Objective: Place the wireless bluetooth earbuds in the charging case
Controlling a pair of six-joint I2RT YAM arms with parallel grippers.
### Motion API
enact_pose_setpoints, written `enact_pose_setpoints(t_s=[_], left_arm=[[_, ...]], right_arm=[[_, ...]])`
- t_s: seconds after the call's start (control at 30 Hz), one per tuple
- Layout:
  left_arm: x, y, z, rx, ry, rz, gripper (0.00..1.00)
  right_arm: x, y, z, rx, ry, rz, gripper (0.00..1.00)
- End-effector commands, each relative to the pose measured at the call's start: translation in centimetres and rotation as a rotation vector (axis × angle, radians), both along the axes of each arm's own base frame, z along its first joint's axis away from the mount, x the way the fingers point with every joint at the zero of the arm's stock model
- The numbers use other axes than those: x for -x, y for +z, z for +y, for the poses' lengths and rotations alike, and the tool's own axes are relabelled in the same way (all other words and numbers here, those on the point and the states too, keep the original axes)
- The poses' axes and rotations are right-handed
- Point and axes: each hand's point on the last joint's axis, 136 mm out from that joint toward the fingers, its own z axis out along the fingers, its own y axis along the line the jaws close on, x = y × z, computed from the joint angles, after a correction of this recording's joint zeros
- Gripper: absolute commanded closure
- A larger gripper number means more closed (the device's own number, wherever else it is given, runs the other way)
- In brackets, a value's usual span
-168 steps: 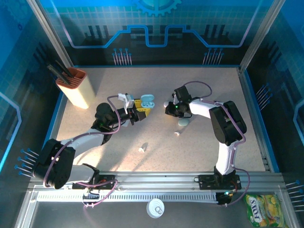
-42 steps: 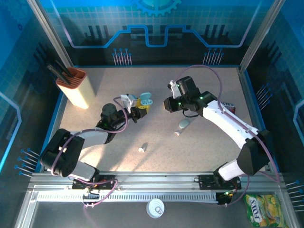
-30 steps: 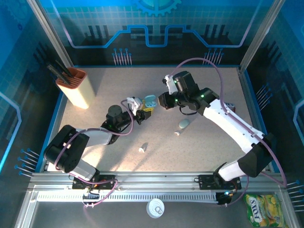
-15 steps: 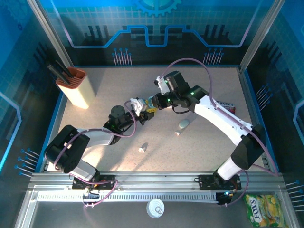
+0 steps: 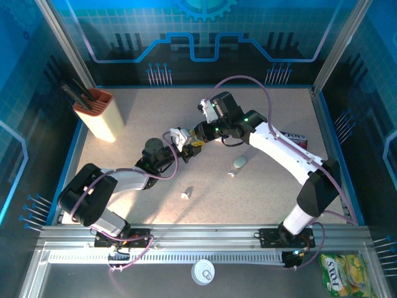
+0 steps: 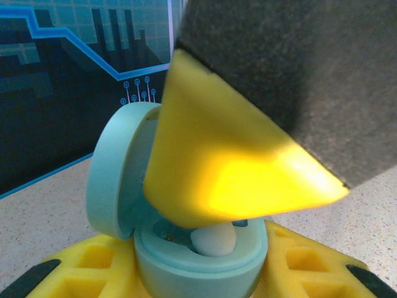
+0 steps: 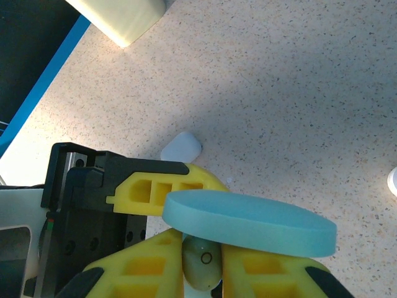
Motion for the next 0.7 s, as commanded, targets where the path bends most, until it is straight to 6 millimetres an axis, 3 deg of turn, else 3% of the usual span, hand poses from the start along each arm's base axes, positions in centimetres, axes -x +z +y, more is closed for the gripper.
enact_pose_setpoints(t_s=[0.0, 0.17, 0.27, 0.37, 0.47, 0.67], left_arm=[[-0.5, 1.2, -0.3, 0.019, 0.016, -0.030, 0.63], [-0.6, 1.2, -0.3, 0.021, 0.015, -0.025, 0.63], [-0.6, 1.0, -0.2, 0.018, 0.020, -0.022, 0.63], [-0.6, 0.8, -0.1, 0.020, 0.024, -0.015, 0.62], [-0.5, 0.6, -0.1, 0.021, 0.024, -0.010, 0.62], [-0.3, 0.4, 0.1, 0.026, 0.025, -0.011, 0.62]], right_arm=[[0.5, -0.5, 0.8, 0.011, 0.034, 0.004, 0.81], [0.6, -0.8, 0.9, 0.003, 0.037, 0.015, 0.77], [0.7, 0.0, 1.1, -0.035, 0.042, 0.005, 0.76], [0.9, 1.1, 1.1, -0.096, 0.049, 0.001, 0.68], [1.0, 1.8, 0.3, -0.134, 0.036, -0.002, 0.62], [0.9, 2.8, -1.8, -0.182, -0.011, -0.024, 0.61]])
